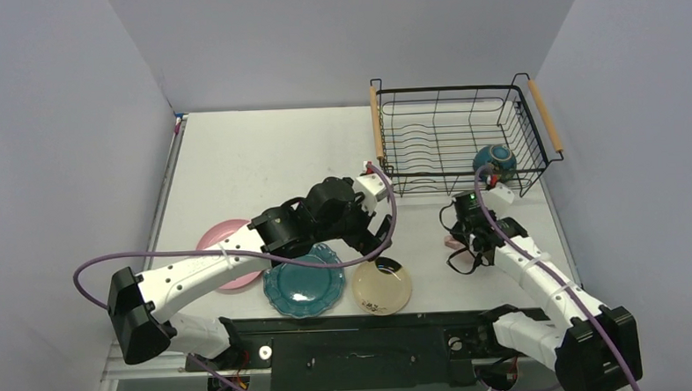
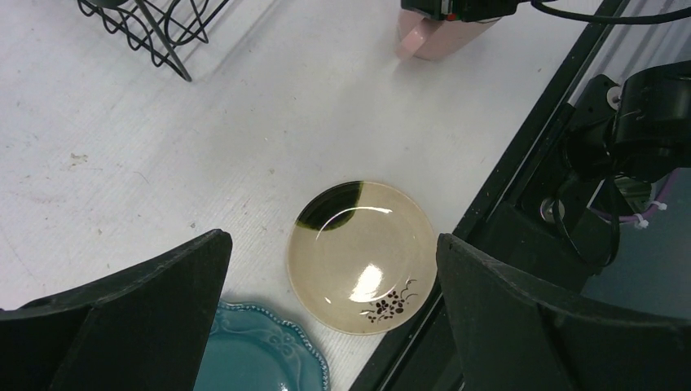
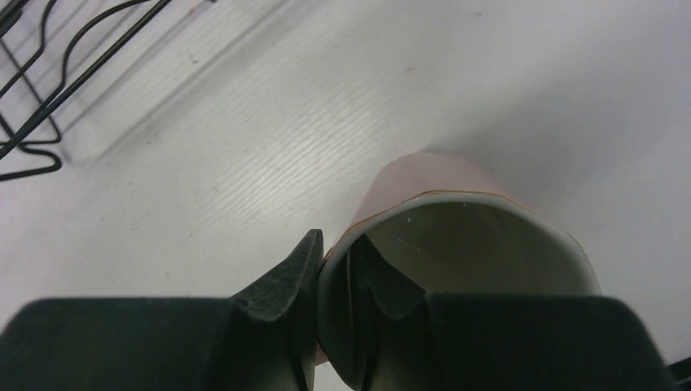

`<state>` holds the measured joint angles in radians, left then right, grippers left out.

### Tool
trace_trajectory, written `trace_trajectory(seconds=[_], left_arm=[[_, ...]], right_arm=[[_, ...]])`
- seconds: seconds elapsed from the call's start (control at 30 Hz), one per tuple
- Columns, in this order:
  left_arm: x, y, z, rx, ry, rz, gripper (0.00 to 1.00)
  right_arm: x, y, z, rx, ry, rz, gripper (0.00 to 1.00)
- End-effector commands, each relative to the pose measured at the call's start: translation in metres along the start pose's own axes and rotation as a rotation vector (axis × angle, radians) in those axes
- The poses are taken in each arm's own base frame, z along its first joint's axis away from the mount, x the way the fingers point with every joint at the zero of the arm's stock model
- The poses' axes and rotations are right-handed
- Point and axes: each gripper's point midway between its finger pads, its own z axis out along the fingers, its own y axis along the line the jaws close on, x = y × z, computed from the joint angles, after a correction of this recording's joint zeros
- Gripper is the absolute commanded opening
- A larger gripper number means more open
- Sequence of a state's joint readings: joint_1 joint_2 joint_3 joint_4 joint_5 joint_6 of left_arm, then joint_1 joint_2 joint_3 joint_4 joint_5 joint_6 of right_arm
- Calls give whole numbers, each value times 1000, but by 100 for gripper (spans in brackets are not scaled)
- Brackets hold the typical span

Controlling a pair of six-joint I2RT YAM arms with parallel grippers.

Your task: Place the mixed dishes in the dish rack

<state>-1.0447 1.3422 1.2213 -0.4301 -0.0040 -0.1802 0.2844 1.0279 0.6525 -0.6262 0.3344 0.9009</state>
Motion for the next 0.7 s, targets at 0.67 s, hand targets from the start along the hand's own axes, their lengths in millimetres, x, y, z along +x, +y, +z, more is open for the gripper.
trace_trajectory(seconds=[0.67], left_arm=[[-51,-33,-5,556,-138,-784,100]], right_arm=[[-38,110,-95,-740,-244,50,0]])
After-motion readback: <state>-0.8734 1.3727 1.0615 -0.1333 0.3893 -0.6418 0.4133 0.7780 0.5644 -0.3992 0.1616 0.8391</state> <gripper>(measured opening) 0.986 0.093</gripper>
